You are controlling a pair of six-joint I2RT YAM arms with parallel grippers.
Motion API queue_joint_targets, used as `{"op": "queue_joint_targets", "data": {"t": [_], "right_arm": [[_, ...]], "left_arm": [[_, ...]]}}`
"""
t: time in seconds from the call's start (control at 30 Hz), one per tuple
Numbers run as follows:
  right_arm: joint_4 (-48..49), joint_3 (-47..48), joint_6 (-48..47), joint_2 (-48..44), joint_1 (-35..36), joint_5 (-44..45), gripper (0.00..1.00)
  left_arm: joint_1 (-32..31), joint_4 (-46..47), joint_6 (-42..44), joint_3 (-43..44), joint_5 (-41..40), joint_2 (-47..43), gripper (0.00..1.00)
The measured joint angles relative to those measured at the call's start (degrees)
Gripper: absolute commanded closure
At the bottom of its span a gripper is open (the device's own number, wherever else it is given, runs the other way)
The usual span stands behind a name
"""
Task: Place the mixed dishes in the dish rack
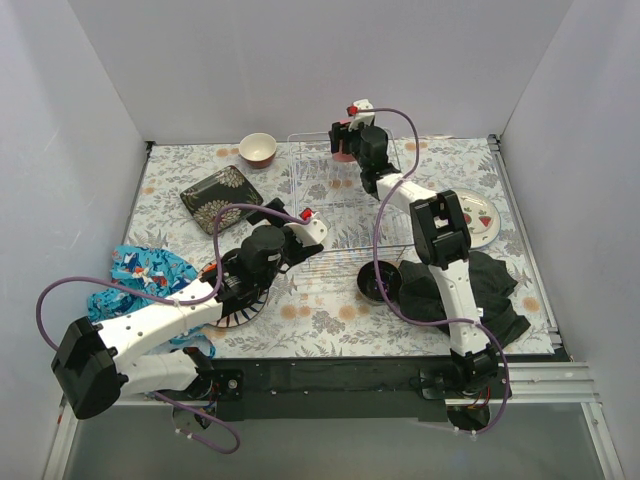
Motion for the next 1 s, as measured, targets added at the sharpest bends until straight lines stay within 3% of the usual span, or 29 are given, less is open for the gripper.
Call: {"op": "queue_joint_targets", "data": {"t": [0.37,0.7,0.77,0.9,1.0], "right_arm": [[14.82,-0.81,-5.64,0.72,2.97,0.83,0.76],[17.33,-0.35,-7.54,5.62,2.99,2.86,0.73],[16.87,-0.35,-7.52,5.92,3.02,3.37,0.67],[16.37,-0.37,-7.43,6.01,3.02,4.81,0.46],[16.41,-0.63,-7.45,6.01,3.02,5.46,0.37]], "left_arm": [[0.0,-2.14,-3.06,-0.72,1.09,-0.02,0.02],[0.0,-2.78,-4.55,-0.72,1.11,0.02,0.02],[0.0,-2.78,-4.68,-0.72,1.14,0.02,0.02],[0.0,-2.78,-4.76,-0.74,1.14,0.02,0.02],[0.0,-2.78,-4.94,-0.79,1.14,0.02,0.02]]}}
